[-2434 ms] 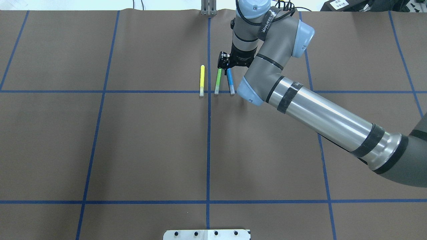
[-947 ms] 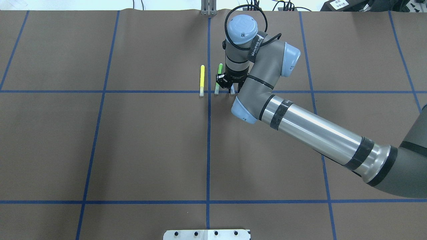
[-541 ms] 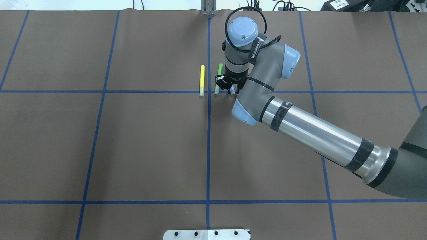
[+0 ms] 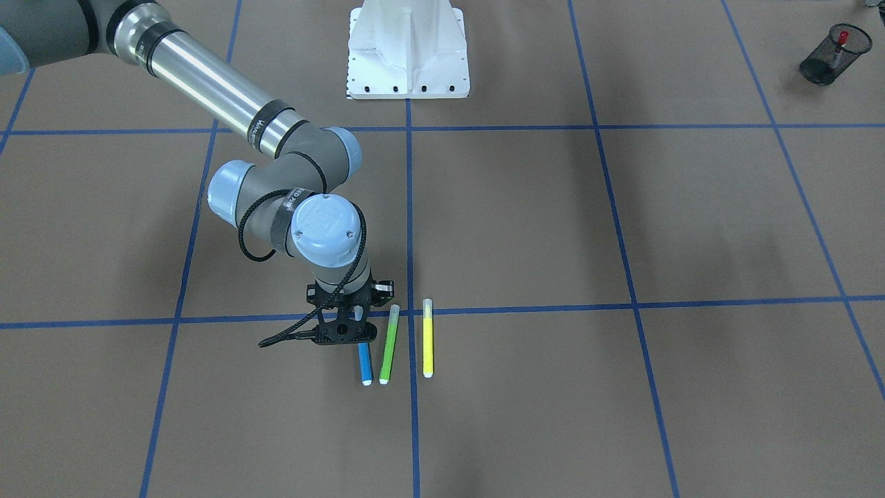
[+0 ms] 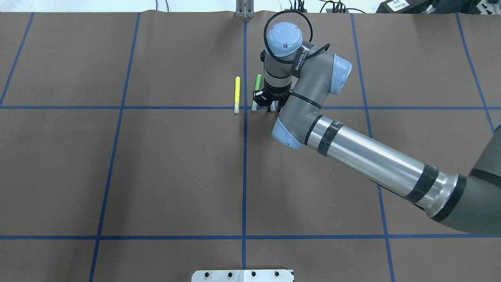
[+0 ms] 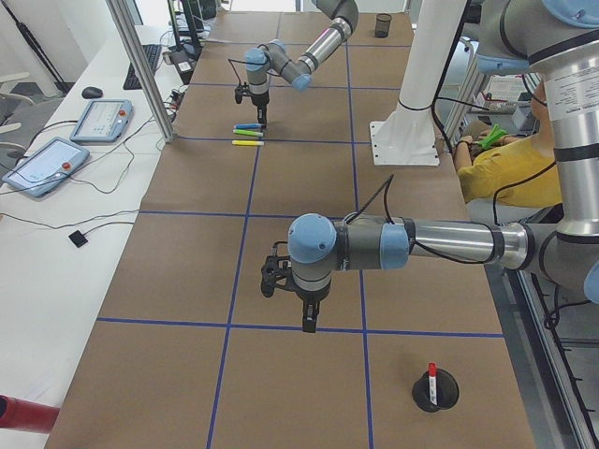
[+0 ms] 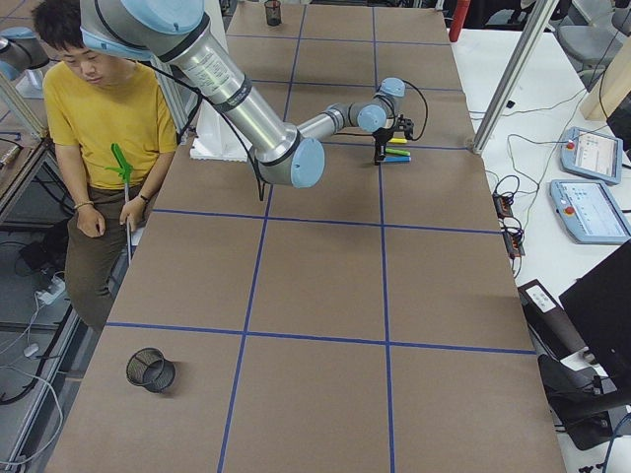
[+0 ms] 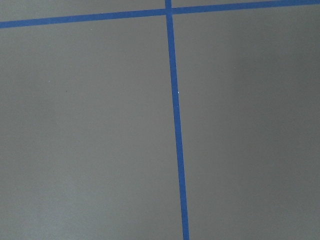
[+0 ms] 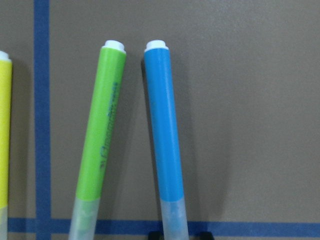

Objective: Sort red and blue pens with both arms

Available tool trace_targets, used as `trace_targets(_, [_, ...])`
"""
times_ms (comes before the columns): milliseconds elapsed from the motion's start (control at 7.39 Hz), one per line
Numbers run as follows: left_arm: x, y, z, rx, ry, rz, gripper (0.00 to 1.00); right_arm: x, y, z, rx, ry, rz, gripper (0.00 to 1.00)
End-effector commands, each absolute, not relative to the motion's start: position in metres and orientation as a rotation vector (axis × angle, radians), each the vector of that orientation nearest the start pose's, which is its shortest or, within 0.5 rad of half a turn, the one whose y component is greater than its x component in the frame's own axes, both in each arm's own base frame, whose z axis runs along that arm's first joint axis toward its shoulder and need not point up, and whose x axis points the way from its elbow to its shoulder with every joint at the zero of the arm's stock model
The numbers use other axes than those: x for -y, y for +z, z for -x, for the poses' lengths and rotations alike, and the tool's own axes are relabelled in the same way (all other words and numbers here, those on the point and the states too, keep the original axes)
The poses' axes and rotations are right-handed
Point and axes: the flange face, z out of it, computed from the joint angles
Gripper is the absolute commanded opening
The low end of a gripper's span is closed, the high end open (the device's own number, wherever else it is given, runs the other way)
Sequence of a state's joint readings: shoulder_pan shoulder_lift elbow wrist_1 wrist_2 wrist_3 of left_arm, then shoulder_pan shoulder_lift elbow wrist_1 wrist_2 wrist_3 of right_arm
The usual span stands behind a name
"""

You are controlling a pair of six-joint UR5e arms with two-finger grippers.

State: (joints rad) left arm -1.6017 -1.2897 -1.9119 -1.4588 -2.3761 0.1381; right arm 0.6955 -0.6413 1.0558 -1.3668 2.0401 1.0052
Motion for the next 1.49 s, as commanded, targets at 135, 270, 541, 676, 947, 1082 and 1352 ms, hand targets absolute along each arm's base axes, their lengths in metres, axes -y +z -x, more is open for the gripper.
trace_targets(135, [0.367,0.621,0.073,-0.807,0.079,-0.019,1.00,0.600,0.273,0.582,0.758,-0.021,0.009,0.03])
trace_targets(270, [0.367,0.621,0.073,-0.807,0.079,-0.019,1.00,0.600,0.272,0.582,0.761,-0.022,0.007,0.00])
trace_targets(541, [0.367,0.621,0.073,-0.807,0.079,-0.019,1.00,0.598,0.259,0.578,0.779,-0.028,-0.009,0.00])
trace_targets(676, [0.367,0.621,0.073,-0.807,0.079,-0.019,1.00,0.598,0.250,0.566,0.798,-0.029,-0.009,0.00])
trace_targets(947, [0.367,0.620,0.073,-0.806,0.082,-0.022,1.00,0.591,0.255,0.516,0.821,-0.023,0.006,0.00])
trace_targets(1082, [0.367,0.621,0.073,-0.807,0.080,-0.021,1.00,0.583,0.252,0.488,0.810,-0.053,-0.003,0.00])
trace_targets(1352, [0.367,0.623,0.073,-0.807,0.070,-0.014,1.00,0.576,0.264,0.410,0.833,-0.159,0.019,0.00])
